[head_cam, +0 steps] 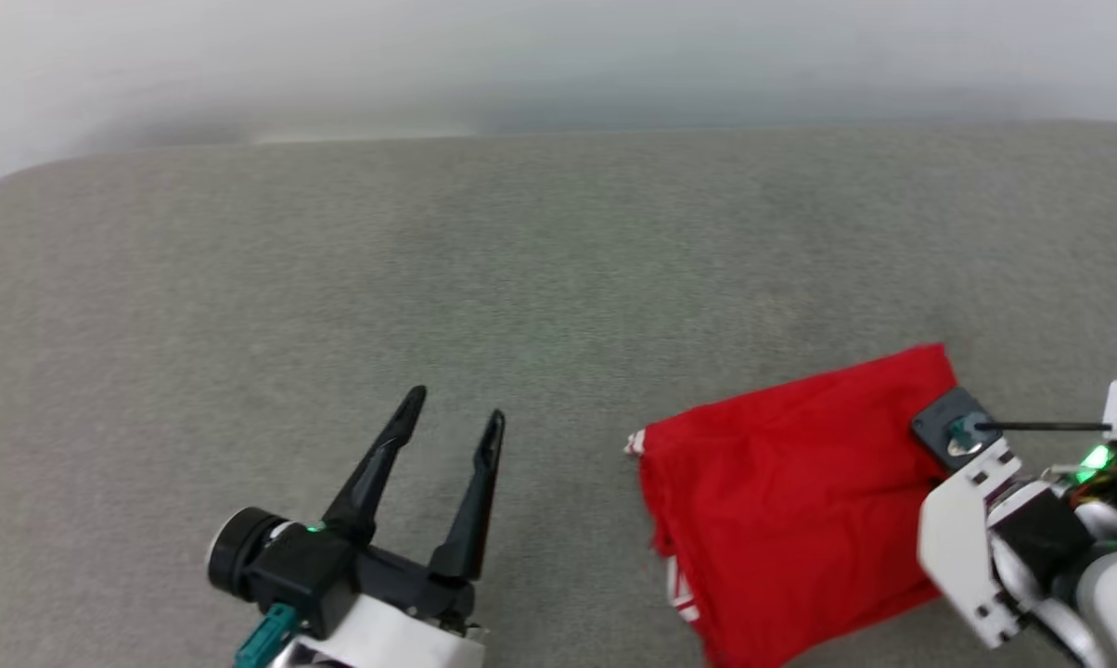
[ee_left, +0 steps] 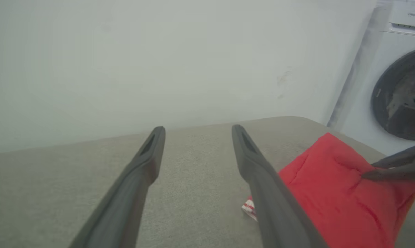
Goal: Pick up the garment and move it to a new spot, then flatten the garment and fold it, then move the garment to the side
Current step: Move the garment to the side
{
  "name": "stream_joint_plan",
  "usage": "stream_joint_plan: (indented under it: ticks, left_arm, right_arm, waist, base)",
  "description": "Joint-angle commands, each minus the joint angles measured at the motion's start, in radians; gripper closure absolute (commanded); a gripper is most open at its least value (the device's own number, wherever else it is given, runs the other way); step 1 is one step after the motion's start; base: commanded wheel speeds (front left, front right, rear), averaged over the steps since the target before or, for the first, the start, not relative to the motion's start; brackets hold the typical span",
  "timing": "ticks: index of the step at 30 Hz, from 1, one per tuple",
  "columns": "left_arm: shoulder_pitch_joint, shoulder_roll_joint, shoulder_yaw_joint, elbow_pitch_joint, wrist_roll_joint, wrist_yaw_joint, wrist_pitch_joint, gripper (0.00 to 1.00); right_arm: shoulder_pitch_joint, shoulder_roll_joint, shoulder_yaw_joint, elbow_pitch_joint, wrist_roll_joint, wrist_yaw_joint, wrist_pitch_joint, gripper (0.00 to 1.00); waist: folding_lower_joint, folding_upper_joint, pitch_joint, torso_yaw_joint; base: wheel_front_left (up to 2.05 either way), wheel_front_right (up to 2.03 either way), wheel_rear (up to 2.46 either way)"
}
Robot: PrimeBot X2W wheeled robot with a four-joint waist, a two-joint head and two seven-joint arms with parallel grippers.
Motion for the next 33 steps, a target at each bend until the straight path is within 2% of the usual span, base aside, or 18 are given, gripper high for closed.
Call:
stream_joint_plan:
  ticks: [1, 8, 11, 15, 24, 33]
  left_arm:
    - [-0.028, -0.003, -0.026, -0.001, 0.002, -0.001, -0.002, 0.0]
    - [-0.118, 0.021, -0.116, 0.0, -0.002, -0.001, -0.002, 0.0]
    - [-0.165, 0.038, -0.143, -0.002, 0.001, -0.001, -0.002, 0.0]
    - [-0.233, 0.071, -0.169, -0.009, 0.004, -0.001, -0.002, 0.0]
    - [-0.369, 0.149, -0.214, -0.052, 0.002, -0.001, -0.002, 0.0]
    - [-0.422, 0.181, -0.187, -0.095, 0.011, -0.001, -0.002, 0.0]
  right_arm:
    - [-0.046, -0.056, 0.017, -0.019, -0.009, -0.001, 0.01, 1.0]
    - [-0.174, -0.22, 0.025, -0.019, -0.002, -0.001, -0.003, 1.0]
    - [-0.216, -0.267, 0.003, 0.018, 0.004, -0.001, -0.042, 1.0]
    - [-0.269, -0.302, -0.053, 0.096, -0.001, -0.001, -0.148, 1.0]
    - [-0.372, -0.344, -0.159, 0.362, -0.031, -0.001, -0.418, 1.0]
    - [-0.413, -0.364, -0.26, 0.585, -0.07, -0.001, -0.527, 1.0]
  waist:
    - [0.0, -0.0001, 0.032, -0.081]
    - [0.0, -0.0001, 0.136, -0.237]
    - [0.0, -0.0001, 0.196, -0.286]
    - [0.0, -0.0001, 0.285, -0.326]
    - [0.0, -0.0001, 0.454, -0.318]
    - [0.0, -0.0001, 0.519, -0.267]
  base:
    - [0.0, 0.0, 0.0]
    - [0.0, 0.0, 0.0]
    - [0.0, 0.0, 0.0]
    - [0.0, 0.0, 0.0]
    - [0.0, 0.0, 0.0]
    - [0.0, 0.0, 0.0]
